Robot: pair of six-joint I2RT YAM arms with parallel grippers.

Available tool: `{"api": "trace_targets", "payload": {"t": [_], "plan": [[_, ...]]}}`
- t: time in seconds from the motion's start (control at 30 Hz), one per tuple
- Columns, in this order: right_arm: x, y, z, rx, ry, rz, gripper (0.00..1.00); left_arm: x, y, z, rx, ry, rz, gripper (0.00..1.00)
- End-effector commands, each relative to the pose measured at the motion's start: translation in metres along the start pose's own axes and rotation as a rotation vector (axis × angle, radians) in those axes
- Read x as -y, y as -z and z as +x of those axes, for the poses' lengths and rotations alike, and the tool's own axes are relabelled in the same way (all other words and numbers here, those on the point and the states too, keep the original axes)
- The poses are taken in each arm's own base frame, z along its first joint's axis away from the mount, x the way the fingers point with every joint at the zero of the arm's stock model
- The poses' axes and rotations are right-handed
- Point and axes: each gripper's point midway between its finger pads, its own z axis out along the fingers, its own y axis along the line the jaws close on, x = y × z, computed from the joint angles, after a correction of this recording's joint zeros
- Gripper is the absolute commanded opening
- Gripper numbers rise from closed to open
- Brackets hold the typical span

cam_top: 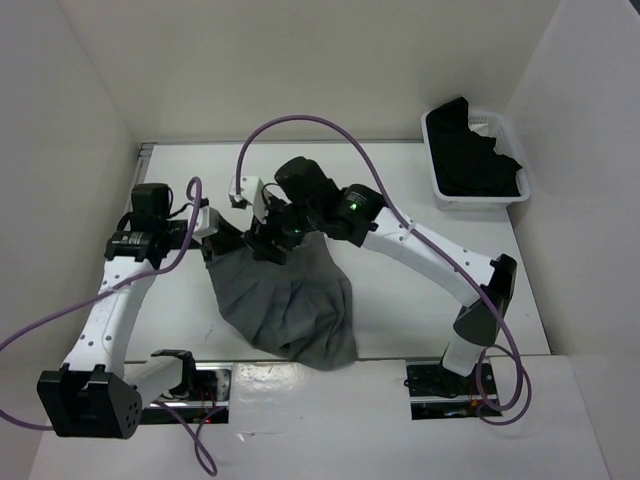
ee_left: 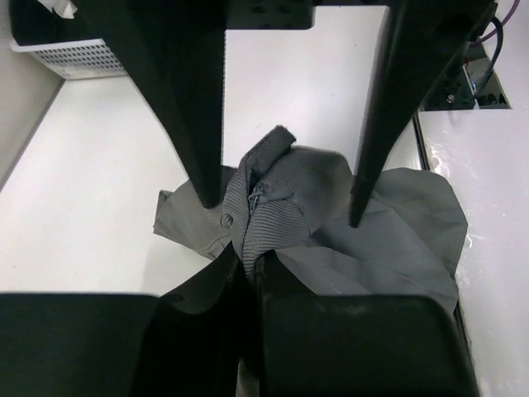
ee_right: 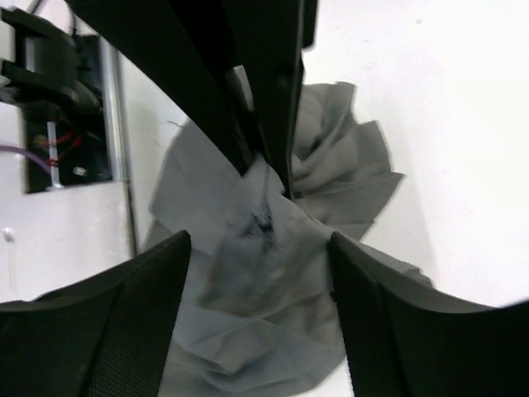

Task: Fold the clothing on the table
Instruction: Flatten the skirt out

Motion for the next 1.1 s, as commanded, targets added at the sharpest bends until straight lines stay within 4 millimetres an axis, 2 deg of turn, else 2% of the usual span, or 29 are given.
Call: {"api": "trace_targets", "payload": {"t": [0.0, 0.07, 0.1, 0.13, 0.17, 0.2, 0.23, 0.27, 0.3, 0.33, 0.37, 0.47, 0.57, 0.6, 0.63, 0.7, 0.73, 0.87, 0.93, 1.0, 1.03, 1.07], "plan": [[0.013, 0.023, -0.023, 0.086, 0.009, 0.118, 0.75, -0.001, 0.008, -0.037, 0.064, -0.134, 0.002, 0.07], [0.038, 0.046, -0.029, 0.136, -0.012, 0.188, 0.80, -0.005, 0.015, -0.041, 0.059, -0.125, -0.028, 0.07], [0.047, 0.052, -0.023, 0.143, -0.038, 0.200, 0.81, -0.007, 0.018, -0.048, 0.057, -0.147, -0.043, 0.07], [0.077, 0.068, -0.020, 0.175, -0.077, 0.264, 0.83, -0.008, 0.023, -0.055, 0.060, -0.161, -0.058, 0.07], [0.084, 0.082, -0.021, 0.211, -0.079, 0.256, 0.84, -0.008, 0.025, -0.059, 0.068, -0.164, -0.059, 0.07], [0.093, 0.083, -0.007, 0.205, -0.111, 0.257, 0.84, -0.006, 0.026, -0.065, 0.068, -0.171, -0.060, 0.07], [0.105, 0.086, -0.003, 0.223, -0.127, 0.269, 0.84, -0.006, 0.029, -0.074, 0.076, -0.183, -0.062, 0.08], [0.123, 0.096, 0.008, 0.229, -0.146, 0.306, 0.86, -0.007, 0.033, -0.080, 0.082, -0.196, -0.067, 0.08], [0.127, 0.088, 0.027, 0.204, -0.170, 0.301, 0.86, -0.002, 0.033, -0.085, 0.090, -0.201, -0.059, 0.10], [0.131, 0.089, 0.033, 0.209, -0.174, 0.309, 0.86, -0.002, 0.036, -0.089, 0.097, -0.200, -0.061, 0.10], [0.143, 0.087, 0.048, 0.207, -0.187, 0.333, 0.86, -0.004, 0.039, -0.091, 0.093, -0.209, -0.077, 0.11], [0.148, 0.068, 0.071, 0.202, -0.242, 0.251, 0.86, -0.001, 0.043, -0.092, 0.093, -0.208, -0.092, 0.15], [0.153, 0.039, 0.102, 0.165, -0.288, 0.137, 0.86, 0.003, 0.043, -0.081, 0.097, -0.177, -0.092, 0.19], [0.151, 0.032, 0.107, 0.155, -0.292, 0.105, 0.86, 0.004, 0.044, -0.077, 0.095, -0.172, -0.102, 0.19], [0.145, 0.015, 0.123, 0.131, -0.317, 0.027, 0.86, 0.005, 0.043, -0.069, 0.095, -0.146, -0.101, 0.19], [0.142, 0.003, 0.136, 0.126, -0.309, -0.039, 0.86, 0.006, 0.045, -0.068, 0.092, -0.147, -0.113, 0.19], [0.134, -0.007, 0.143, 0.137, -0.316, -0.110, 0.86, 0.006, 0.045, -0.065, 0.093, -0.137, -0.112, 0.20], [0.134, -0.021, 0.160, 0.170, -0.279, -0.197, 0.84, 0.006, 0.047, -0.070, 0.090, -0.146, -0.121, 0.21], [0.141, -0.024, 0.163, 0.192, -0.281, -0.254, 0.83, 0.006, 0.049, -0.073, 0.094, -0.147, -0.124, 0.22], [0.136, -0.025, 0.168, 0.205, -0.294, -0.334, 0.83, 0.006, 0.049, -0.073, 0.103, -0.130, -0.114, 0.25], [0.137, -0.025, 0.162, 0.219, -0.294, -0.356, 0.83, 0.005, 0.050, -0.073, 0.102, -0.114, -0.122, 0.26], [0.136, -0.030, 0.167, 0.219, -0.300, -0.384, 0.83, 0.005, 0.050, -0.073, 0.111, -0.118, -0.112, 0.26]]}}
